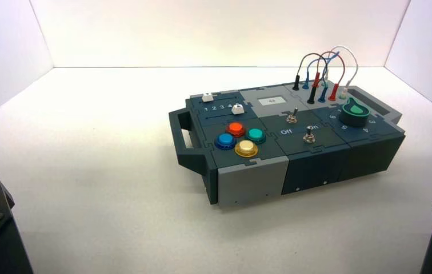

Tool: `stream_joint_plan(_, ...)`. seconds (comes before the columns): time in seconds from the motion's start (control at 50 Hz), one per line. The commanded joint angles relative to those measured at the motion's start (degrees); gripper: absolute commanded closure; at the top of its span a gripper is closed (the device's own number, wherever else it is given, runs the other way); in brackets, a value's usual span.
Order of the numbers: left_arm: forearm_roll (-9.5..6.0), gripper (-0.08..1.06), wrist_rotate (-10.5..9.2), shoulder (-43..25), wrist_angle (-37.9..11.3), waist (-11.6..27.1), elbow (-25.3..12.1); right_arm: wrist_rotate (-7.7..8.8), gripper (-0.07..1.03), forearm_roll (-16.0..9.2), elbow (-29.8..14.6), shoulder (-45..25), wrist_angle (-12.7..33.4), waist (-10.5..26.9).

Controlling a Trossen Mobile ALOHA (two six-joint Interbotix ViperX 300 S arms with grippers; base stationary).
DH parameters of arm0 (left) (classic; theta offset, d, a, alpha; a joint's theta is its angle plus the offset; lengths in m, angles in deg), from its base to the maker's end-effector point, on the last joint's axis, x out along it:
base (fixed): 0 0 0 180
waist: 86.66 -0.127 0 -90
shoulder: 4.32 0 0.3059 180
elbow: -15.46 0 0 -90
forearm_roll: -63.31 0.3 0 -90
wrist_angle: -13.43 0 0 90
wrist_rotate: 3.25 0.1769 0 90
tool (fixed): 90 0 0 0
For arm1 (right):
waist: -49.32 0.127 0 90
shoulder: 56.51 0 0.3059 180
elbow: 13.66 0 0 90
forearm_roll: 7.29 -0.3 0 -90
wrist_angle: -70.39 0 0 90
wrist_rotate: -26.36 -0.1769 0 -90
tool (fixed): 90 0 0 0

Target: Move the top slider to position 2.

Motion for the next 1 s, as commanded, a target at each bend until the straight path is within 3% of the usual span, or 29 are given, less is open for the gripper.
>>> stream_joint_plan(0.02, -0.09, 1.01, 0.09, -0.62, 0.7, 0.35, -0.88, 0.0, 0.98, -0.18, -1.76, -0.97, -0.26, 0.18)
stream_joint_plan(0.28, -0.09, 1.0, 0.09, -0.7, 0.7, 0.35, -0.79, 0.0, 0.98, -0.26, -1.76, -0.97, -0.26, 0.79)
stream_joint_plan(0.48, -0.26, 1.01, -0.26, -1.58, 0.7, 0.53, -0.79, 0.0, 0.98, -0.35, -2.2, -2.9, -0.7, 6.77)
stream_joint_plan(0.76, -0.44, 1.01, -0.44, -3.96, -0.62, 0.53, -1.67, -0.79, 0.98, -2.46, -7.47, -17.75, -0.88, 17.93)
stream_joint_plan(1.0, -0.53, 1.0, -0.44, -3.87, -1.85, 0.53, -2.2, -1.41, 0.98, -6.33, -14.77, -31.03, -1.05, 21.88)
